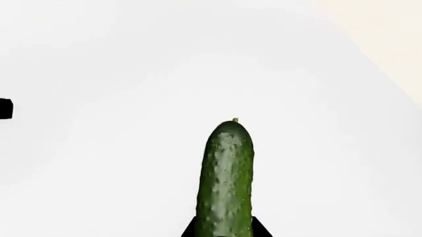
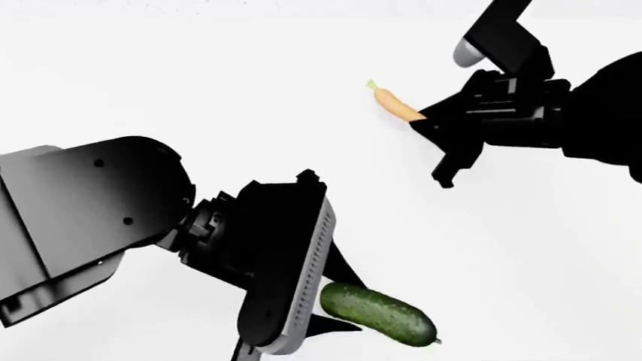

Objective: Place the two vegetables and bowl onto the tray for setting up a vegetable dip station.

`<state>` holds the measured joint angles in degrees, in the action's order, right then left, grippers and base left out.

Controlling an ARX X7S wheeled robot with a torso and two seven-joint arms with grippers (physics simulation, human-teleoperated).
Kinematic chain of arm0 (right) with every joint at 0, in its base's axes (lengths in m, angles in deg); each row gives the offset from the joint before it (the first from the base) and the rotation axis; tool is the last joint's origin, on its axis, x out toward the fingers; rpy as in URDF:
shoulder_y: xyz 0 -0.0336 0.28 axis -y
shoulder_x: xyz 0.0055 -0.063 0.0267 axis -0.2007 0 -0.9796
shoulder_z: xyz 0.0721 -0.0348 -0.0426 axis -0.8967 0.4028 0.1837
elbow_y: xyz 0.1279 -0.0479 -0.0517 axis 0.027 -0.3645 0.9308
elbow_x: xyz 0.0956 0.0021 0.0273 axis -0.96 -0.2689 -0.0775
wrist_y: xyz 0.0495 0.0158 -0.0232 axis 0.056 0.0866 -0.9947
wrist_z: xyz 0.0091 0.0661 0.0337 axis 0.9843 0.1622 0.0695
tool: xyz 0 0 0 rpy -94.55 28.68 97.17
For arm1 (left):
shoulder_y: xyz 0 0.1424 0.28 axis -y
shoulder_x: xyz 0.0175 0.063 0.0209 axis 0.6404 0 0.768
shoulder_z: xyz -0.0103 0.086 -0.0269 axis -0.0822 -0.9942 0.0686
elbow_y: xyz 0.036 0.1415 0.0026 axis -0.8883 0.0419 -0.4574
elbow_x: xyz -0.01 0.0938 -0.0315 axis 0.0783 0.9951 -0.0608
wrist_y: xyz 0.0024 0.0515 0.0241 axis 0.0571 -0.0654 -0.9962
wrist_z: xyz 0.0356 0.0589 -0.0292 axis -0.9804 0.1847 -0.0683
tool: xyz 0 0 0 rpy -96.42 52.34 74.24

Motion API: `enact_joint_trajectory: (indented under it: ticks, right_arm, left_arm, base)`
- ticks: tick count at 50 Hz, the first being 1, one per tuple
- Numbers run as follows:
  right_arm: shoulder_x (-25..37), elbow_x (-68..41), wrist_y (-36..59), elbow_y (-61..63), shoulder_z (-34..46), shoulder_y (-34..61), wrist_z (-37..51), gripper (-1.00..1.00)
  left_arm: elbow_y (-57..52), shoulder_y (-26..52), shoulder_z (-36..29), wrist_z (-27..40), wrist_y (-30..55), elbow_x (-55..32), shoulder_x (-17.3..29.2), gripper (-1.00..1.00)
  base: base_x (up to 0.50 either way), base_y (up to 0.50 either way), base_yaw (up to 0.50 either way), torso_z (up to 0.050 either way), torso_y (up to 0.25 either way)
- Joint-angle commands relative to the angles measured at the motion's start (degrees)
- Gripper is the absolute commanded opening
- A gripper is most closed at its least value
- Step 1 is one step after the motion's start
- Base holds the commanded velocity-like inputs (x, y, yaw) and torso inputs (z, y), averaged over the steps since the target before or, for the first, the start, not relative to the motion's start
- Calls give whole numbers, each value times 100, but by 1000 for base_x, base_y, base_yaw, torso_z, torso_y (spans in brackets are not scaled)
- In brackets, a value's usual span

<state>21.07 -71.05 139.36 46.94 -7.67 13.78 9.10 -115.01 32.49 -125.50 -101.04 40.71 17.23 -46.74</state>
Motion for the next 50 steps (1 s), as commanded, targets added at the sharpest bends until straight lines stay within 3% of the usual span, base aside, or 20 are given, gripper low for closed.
enact_joint_trajectory:
  ticks: [1, 24, 50]
  right_arm:
    - [11, -39, 65, 73, -74, 95, 79, -100]
    - [140, -171, 271, 421, -168, 168, 336, -100]
    - [152, -193, 272, 467, -165, 107, 397, -100]
  left_arm:
    - [-41, 50, 206, 533, -23, 510, 122, -100]
    - [-329, 395, 770, 847, 344, -124, 318, -100]
    - [-391, 393, 680, 873, 423, -143, 357, -100]
  base:
    - [0, 0, 0, 0, 0]
    - [0, 0, 0, 0, 0]
    - [1, 0, 0, -3, 247]
